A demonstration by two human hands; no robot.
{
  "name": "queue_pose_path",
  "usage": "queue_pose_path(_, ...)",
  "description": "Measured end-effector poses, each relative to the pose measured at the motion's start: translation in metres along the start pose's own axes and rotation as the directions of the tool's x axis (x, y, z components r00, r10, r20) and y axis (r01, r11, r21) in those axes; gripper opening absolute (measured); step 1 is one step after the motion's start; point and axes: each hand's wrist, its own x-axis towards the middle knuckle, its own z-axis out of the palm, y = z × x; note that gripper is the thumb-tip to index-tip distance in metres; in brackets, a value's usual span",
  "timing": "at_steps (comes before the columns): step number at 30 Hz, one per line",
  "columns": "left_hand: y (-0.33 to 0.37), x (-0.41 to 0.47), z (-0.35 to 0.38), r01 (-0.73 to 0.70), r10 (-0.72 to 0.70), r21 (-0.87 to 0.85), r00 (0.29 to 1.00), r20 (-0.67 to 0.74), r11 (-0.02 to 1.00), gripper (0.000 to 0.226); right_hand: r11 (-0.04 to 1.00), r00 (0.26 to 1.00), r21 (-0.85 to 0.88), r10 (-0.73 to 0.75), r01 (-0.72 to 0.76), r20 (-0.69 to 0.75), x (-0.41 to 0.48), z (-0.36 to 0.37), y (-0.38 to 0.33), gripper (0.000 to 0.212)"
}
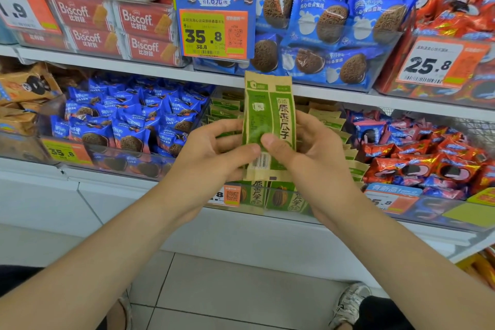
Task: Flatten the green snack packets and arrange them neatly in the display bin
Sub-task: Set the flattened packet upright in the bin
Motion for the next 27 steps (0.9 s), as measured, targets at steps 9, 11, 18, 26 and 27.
queue_pose_path(9, -0.001, 0.006, -0.01, 0.083, -0.104, -0.257, 0.992, -0.071, 0.963, 0.031, 0.864, 0.939, 0.371, 0.298, -0.341, 0.17, -0.002, -0.002, -0.004, 0.027)
queue_pose_path(11, -0.002, 0.005, -0.011, 0.062, -0.091, -0.237, 0.989, -0.115, 0.97, 0.03, 0.889, 0.956, 0.354, 0.257, -0.292, 0.144, -0.002, -0.003, -0.003, 0.025)
queue_pose_path(18, 0.0, -0.008, 0.0, -0.155, 0.195, 0.261, 0.972, -0.134, 0.953, 0.037, 0.981, 0.983, -0.067, -0.183, 0.18, -0.03, -0.008, 0.0, -0.009, 0.014)
queue_pose_path(26, -0.002, -0.005, -0.008, -0.028, 0.027, 0.238, 1.0, 0.009, 0.971, 0.033, 0.996, 0.996, 0.01, -0.087, 0.087, -0.038, -0.008, 0.001, -0.001, 0.015)
queue_pose_path(27, 0.0, -0.005, -0.007, -0.01, 0.008, 0.213, 1.0, 0.008, 0.977, 0.031, 0.997, 0.997, 0.023, -0.071, 0.072, -0.033, -0.009, 0.0, -0.002, 0.015)
